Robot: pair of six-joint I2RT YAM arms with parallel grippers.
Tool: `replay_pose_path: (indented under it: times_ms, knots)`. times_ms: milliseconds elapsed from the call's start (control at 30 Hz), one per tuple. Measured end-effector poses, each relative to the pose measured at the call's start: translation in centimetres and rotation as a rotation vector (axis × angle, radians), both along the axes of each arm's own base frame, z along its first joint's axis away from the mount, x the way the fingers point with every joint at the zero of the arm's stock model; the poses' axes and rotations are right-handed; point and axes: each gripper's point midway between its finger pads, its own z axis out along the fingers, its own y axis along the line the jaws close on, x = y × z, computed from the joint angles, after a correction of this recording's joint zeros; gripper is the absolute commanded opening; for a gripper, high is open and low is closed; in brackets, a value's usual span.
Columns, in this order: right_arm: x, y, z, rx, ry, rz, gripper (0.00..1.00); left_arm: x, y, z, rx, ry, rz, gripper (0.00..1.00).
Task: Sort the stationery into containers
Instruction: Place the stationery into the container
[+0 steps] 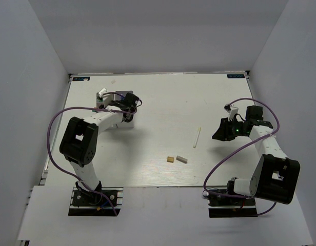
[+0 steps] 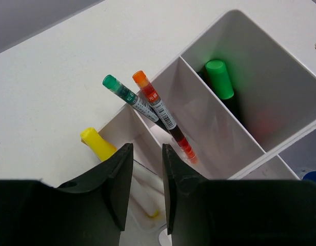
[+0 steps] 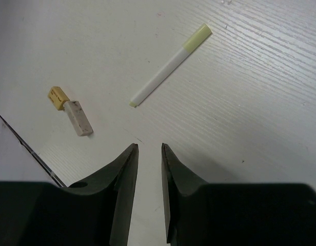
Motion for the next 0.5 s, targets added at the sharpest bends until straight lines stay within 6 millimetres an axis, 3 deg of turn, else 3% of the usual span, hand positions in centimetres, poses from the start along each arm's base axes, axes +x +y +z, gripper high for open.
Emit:
replay_pose_path:
  times_ms: [133, 167, 200, 233, 300, 400, 467, 500]
  knots:
    - [0.0, 0.0, 0.0, 0.000, -0.001, 0.000, 0.32, -0.1, -0.2, 0.0, 0.000, 0.002, -0.006, 0.47]
    - [0.0, 0.0, 0.0, 0.000, 0.000, 0.001, 0.34, -0.1, -0.3, 0.0, 0.001, 0.005, -0.009, 0.52]
    - [0.0, 0.0, 0.0, -0.001, -0.001, 0.001, 0.36, -0.2, -0.4, 0.1, 0.003, 0.008, -0.013, 0.65]
    - [0.0, 0.0, 0.0, -0.002, -0.001, 0.001, 0.40, -0.3, -0.6, 0.2, 0.006, 0.014, -0.022, 0.71]
    - [0.0, 0.0, -0.1, -0.008, -0.001, 0.003, 0.44, -0.5, -1.3, 0.9, -0.003, 0.017, -0.050, 0.81]
    - [0.0, -0.1, -0.4, -0.031, 0.010, 0.000, 0.57, -0.5, -3.1, 3.4, -0.061, -0.005, -0.147, 0.90]
    - [0.2, 0.0, -0.9, -0.055, 0.036, -0.006, 0.65, -0.7, -4.4, 6.2, -0.121, -0.040, -0.247, 1.00]
    - [0.5, 0.0, -1.2, -0.071, 0.052, -0.009, 0.68, -0.9, -5.1, 7.7, -0.154, -0.063, -0.300, 1.00]
